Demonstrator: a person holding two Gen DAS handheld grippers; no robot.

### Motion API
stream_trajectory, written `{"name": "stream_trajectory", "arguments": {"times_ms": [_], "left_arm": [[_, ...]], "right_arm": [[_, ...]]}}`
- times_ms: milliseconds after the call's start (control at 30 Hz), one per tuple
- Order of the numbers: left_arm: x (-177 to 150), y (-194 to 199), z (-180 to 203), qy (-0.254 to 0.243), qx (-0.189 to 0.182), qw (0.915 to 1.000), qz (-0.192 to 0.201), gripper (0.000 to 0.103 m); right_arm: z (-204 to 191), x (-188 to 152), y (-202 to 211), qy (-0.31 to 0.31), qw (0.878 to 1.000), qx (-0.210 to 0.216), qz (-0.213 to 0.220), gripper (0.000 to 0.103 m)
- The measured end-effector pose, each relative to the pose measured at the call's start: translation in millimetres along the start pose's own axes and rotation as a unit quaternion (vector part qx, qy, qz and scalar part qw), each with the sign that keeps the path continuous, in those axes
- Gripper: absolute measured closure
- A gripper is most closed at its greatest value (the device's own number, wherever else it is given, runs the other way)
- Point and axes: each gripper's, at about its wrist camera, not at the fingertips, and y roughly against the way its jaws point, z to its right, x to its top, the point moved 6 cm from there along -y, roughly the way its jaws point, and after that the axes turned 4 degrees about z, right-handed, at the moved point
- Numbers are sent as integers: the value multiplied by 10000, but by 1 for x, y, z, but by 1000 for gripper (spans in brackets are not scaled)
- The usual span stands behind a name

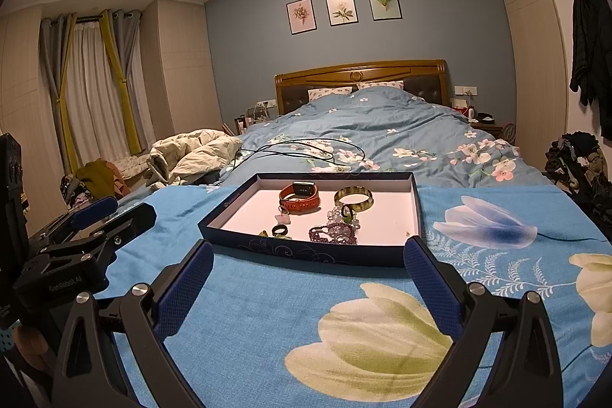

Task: Organize jewelry

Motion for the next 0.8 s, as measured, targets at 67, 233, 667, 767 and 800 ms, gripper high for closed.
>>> {"name": "stream_trajectory", "arguments": {"times_ms": [67,233,667,767,800], "left_arm": [[0,0,0,-1,-5,10000,-4,6],[0,0,0,1,10,10000,-5,6],[-3,-3,-5,66,41,9999,-77,6],[-4,-5,-5,28,30,10000,-73,6],[-4,-6,-3,4,26,10000,-76,6]], "right_arm": [[0,0,0,-3,10000,7,1,7],[-1,0,0,6,10000,12,-10,7],[-1,-1,-3,-1,10000,16,-61,7],[-1,-1,-4,-5,10000,11,-70,7],[-2,-1,-5,5,10000,8,-83,7]]}}
